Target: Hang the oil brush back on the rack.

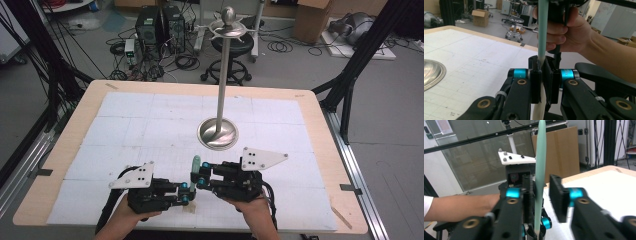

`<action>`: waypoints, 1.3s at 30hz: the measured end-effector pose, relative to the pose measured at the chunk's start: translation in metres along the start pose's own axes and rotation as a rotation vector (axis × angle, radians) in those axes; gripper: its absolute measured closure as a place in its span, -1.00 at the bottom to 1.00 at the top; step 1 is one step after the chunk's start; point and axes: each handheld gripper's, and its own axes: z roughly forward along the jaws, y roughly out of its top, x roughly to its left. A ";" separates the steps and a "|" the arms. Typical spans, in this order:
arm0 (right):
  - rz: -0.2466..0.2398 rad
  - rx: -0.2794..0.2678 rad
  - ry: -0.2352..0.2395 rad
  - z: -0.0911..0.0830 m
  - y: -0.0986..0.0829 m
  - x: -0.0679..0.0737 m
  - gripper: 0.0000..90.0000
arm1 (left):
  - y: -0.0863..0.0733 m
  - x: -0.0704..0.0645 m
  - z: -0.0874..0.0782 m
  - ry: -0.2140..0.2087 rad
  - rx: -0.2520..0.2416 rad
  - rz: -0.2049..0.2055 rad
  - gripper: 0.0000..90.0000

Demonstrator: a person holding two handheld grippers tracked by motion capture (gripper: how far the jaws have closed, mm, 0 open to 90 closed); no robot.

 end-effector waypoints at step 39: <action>-0.031 0.042 -0.315 0.023 0.140 -0.083 0.85 | -0.041 0.037 -0.105 0.452 0.021 -0.009 -0.55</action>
